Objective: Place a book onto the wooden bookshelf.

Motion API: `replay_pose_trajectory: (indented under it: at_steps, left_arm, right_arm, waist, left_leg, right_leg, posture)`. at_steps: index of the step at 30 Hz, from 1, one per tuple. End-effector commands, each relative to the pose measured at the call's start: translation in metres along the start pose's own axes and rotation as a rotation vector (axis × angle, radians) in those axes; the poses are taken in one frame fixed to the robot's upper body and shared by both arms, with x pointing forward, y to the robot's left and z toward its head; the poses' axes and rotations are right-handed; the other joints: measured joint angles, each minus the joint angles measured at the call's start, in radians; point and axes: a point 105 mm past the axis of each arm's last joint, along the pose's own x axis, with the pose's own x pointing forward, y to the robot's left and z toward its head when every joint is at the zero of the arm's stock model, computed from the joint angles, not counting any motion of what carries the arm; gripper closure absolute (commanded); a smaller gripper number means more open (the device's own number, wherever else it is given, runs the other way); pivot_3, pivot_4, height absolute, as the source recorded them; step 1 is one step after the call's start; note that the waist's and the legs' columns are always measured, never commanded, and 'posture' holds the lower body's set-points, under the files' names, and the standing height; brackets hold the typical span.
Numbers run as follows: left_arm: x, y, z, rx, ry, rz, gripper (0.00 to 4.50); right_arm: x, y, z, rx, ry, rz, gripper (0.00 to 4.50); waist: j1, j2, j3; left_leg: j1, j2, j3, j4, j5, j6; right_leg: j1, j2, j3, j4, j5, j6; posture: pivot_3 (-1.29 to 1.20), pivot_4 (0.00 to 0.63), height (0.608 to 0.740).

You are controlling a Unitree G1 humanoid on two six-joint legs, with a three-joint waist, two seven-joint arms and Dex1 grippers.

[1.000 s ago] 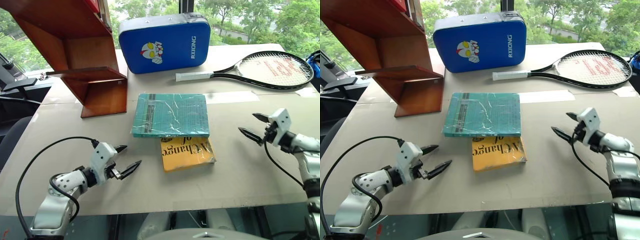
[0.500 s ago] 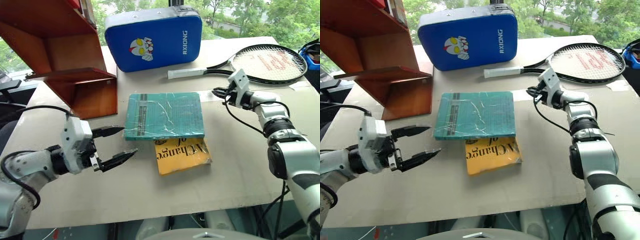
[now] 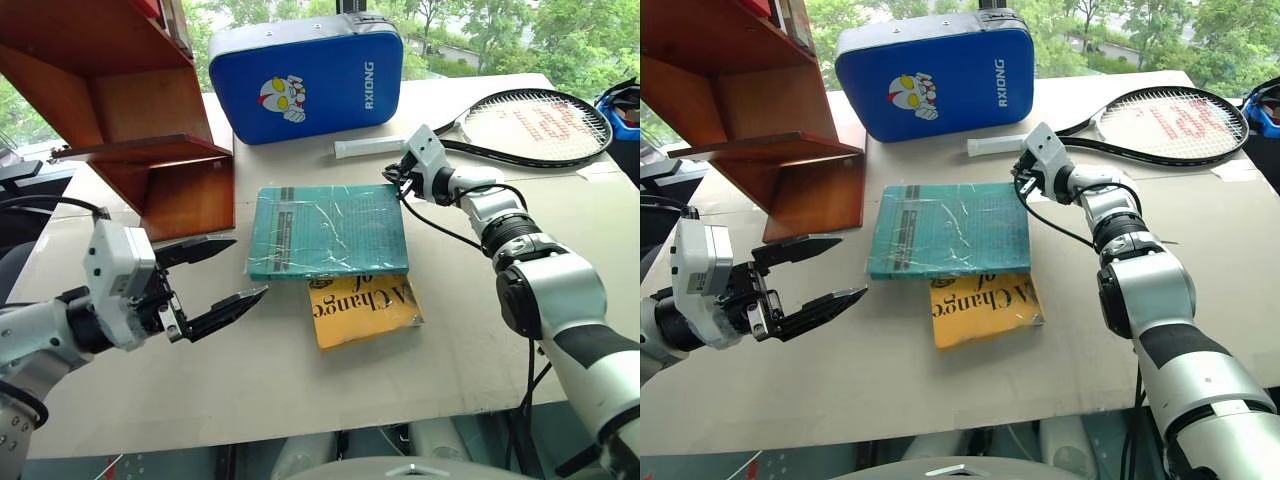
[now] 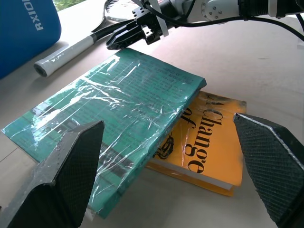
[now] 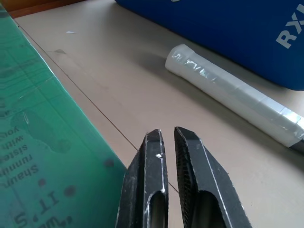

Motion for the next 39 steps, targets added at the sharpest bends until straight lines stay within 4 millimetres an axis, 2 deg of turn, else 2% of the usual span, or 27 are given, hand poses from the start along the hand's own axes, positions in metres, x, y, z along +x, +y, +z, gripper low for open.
replay_pose_trajectory:
  at_steps: [1,7,19,24,31,39]
  left_arm:
    - [-0.001,-0.003,0.007,0.035,-0.017,0.005,0.00]
    - [-0.002,-0.005,0.005,0.023,-0.012,-0.002,0.00]
    - [-0.005,-0.005,-0.014,0.007,0.088,-0.026,0.00]
    - [-0.016,0.002,-0.023,0.011,0.166,-0.008,0.00]
    - [-0.028,0.007,-0.035,0.003,0.249,0.011,0.00]
    - [-0.027,0.004,-0.052,-0.055,0.278,0.017,0.00]
  right_arm:
    - [0.004,-0.004,0.019,-0.100,-0.004,-0.021,4.30]
    - [0.003,0.000,0.019,-0.128,0.023,0.041,4.30]
    - [-0.010,0.032,0.005,-0.124,0.080,0.389,4.30]
    - [-0.020,0.041,0.000,-0.117,0.099,0.512,4.30]
    - [-0.027,0.054,-0.005,-0.096,0.090,0.625,4.30]
    - [-0.032,0.062,-0.007,-0.078,0.067,0.685,4.30]
  waist:
    - [-0.001,0.000,0.000]
    - [-0.001,0.000,0.000]
    - [-0.018,0.000,0.000]
    - [-0.021,0.000,0.000]
    - [-0.022,0.001,0.000]
    - [-0.019,0.001,0.000]
  left_leg:
    - [0.000,0.000,0.000,0.000,0.000,0.000]
    - [0.000,0.000,0.000,0.000,0.000,0.000]
    - [0.000,0.000,0.000,0.001,0.000,0.000]
    - [0.000,0.000,0.000,0.001,0.000,0.000]
    - [0.000,0.000,0.000,0.001,0.000,0.000]
    - [0.000,0.000,0.000,0.001,0.000,-0.001]
  right_leg:
    - [0.000,0.000,0.000,0.000,0.000,0.000]
    - [0.000,0.000,0.000,0.001,0.000,0.000]
    - [0.000,0.000,0.000,0.002,0.000,0.000]
    - [0.000,0.000,0.001,0.001,0.000,0.000]
    - [0.000,0.000,0.001,0.002,0.000,0.000]
    - [0.000,0.000,0.001,0.003,0.000,0.000]
  posture:
    - [0.00,0.150,0.740]
    - [0.00,0.150,0.740]
    - [0.00,0.150,0.740]
    - [0.00,0.150,0.740]
    - [0.00,0.150,0.740]
    - [0.00,0.150,0.740]
